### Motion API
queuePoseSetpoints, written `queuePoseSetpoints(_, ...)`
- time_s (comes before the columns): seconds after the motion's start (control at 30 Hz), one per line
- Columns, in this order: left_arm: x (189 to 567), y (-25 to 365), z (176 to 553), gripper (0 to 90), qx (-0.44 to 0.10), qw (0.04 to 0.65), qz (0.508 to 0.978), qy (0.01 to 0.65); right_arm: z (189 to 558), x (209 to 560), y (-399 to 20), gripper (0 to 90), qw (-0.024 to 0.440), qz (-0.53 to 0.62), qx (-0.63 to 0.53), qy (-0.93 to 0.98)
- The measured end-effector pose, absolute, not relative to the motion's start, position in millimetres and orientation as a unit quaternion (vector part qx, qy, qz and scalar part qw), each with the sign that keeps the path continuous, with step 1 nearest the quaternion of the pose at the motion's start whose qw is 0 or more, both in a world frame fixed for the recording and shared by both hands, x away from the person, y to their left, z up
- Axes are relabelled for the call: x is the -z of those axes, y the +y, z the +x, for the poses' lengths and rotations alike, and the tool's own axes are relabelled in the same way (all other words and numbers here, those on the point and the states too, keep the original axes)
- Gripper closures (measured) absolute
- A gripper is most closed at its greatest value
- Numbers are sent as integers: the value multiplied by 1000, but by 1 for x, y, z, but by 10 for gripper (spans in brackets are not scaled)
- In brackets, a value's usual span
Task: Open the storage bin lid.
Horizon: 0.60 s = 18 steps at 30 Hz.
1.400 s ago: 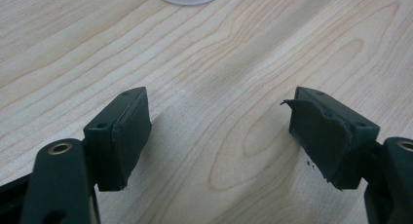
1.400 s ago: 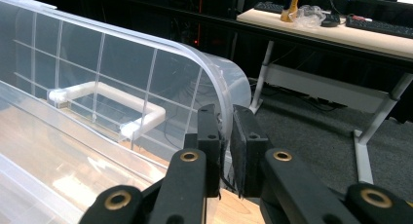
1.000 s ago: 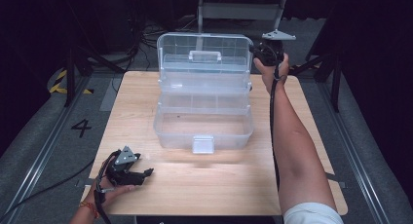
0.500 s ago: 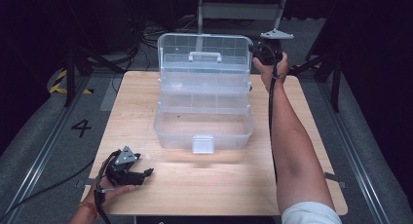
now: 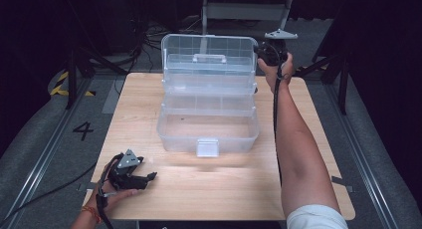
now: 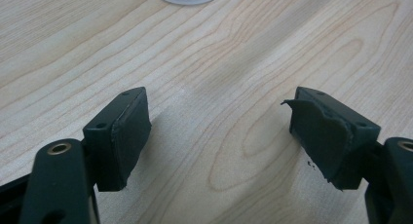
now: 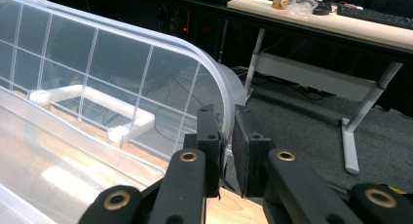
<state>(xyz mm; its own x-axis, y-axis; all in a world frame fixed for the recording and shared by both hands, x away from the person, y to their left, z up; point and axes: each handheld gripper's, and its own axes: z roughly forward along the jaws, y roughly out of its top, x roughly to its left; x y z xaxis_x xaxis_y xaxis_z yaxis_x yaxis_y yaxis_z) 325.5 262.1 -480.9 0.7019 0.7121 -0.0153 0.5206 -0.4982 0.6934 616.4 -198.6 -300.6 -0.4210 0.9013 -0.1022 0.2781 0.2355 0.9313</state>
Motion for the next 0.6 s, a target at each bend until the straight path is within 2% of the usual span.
queuePoseSetpoints(0.6,481,262,325,233,-138,348,854,361,620,303,-199,821,338,418,-452,712)
